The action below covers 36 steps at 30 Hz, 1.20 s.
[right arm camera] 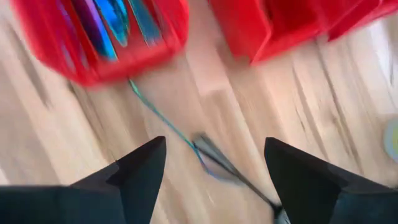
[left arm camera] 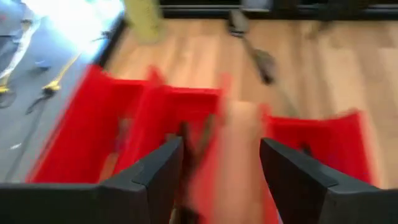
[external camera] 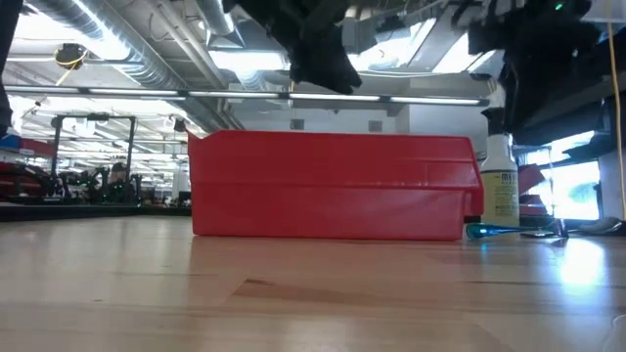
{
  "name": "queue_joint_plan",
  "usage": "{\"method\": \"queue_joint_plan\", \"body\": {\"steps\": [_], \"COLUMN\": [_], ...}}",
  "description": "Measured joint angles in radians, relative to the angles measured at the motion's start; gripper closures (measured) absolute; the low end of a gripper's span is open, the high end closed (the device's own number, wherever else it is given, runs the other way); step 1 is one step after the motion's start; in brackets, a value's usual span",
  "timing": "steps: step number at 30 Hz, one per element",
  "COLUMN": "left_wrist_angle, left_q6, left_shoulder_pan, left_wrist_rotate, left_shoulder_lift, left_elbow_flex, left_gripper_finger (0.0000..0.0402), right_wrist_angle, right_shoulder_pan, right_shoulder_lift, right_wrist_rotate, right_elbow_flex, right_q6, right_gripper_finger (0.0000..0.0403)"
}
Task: Sort silverware
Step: Put the purple fork into the top red bin
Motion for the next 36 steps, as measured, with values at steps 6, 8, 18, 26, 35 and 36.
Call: {"method": "queue_joint_plan", "body": {"steps": [6,8,18,26,35,36], "left_wrist_angle": [0.162,0.185,0.197,0.203,0.203,0.203], "left_q6": [-0.066,-0.088,-0.11,-0.093,-0.064,-0.062], "left_shoulder_pan": [-0.103,-0.112,-0.142,-0.142,-0.139,-0.138], "left_wrist_rotate": [-0.049,-0.059,-0.098,-0.101,-0.102,-0.102], "left_shoulder_lift": [-0.002,-0.002,-0.002,-0.002,-0.002,-0.003], "left_elbow_flex": [-0.105,-0.116,-0.125,-0.125,-0.125,-0.125], "left_gripper_finger": [0.0201,0.0201,0.0201,0.0201,0.0201,0.0201], "right_wrist_angle": [-0.102,-0.136,-0.096,-0.008,0.056,0.058], "right_shoulder_pan": [-0.083,-0.097,-0.107,-0.109,-0.199,-0.209], "right_shoulder_lift": [0.177,0.231,0.38,0.381,0.381,0.381], "right_wrist_rotate": [-0.08,-0.092,-0.085,-0.134,-0.189,-0.198], "right_elbow_flex": [0.055,0.056,-0.025,-0.075,-0.147,-0.157], "right_q6": [-0.233,-0.302,-0.509,-0.569,-0.597,-0.601], "right_gripper_finger": [0.0146,0.0146,0.0158,0.0211,0.0221,0.0221]}}
